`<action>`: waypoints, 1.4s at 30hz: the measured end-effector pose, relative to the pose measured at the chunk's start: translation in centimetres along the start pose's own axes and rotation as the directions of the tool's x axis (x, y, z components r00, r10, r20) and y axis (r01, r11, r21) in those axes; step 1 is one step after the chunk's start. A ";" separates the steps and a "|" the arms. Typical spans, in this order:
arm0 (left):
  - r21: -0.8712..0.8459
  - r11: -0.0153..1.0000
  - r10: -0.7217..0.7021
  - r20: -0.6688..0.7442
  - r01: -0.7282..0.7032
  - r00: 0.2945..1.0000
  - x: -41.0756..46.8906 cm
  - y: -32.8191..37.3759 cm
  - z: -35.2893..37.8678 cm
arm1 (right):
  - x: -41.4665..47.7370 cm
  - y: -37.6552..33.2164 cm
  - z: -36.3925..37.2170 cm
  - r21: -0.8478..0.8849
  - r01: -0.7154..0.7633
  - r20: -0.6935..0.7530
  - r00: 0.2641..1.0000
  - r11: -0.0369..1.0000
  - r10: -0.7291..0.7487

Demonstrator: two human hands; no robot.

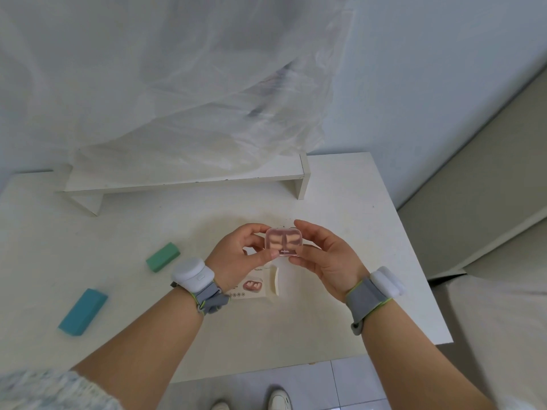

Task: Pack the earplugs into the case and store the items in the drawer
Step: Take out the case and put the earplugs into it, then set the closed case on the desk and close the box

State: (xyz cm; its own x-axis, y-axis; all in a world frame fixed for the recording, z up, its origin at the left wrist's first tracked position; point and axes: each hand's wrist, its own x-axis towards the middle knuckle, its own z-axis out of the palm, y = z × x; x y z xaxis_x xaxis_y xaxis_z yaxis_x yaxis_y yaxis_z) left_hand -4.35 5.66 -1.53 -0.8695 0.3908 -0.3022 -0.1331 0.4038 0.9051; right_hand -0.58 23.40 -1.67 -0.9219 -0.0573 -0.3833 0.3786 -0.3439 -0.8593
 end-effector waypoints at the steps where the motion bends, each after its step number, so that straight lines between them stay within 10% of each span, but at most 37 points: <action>1: -0.001 1.000 -0.003 0.003 0.003 1.000 0.2 -0.2 0.0 | 0.2 0.1 -0.2 -0.001 -0.004 -0.002 1.000 1.000 0.004; 10: 0.113 0.994 0.016 -0.006 -0.015 1.000 5.1 -0.1 0.7 | 3.6 -1.4 -2.4 -0.444 0.012 -0.082 0.995 0.896 -0.053; 17: 0.435 0.897 0.108 -0.037 -0.081 0.993 9.6 -0.3 1.4 | 7.2 -2.7 -4.6 -0.828 0.020 -0.064 0.989 0.560 -0.131; 42: 0.329 0.944 0.005 -0.023 0.002 1.000 2.2 -1.3 -1.7 | 1.6 1.4 -0.7 -0.768 0.049 -0.104 0.974 0.638 -0.199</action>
State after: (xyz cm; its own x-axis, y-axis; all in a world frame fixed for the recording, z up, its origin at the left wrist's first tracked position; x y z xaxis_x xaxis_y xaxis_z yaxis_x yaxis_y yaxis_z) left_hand -6.90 4.63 -2.90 -0.8810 0.3737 -0.2903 0.0289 0.6548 0.7553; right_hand -1.45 23.47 -3.72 -0.9652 0.1100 -0.2374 0.2603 0.4976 -0.8274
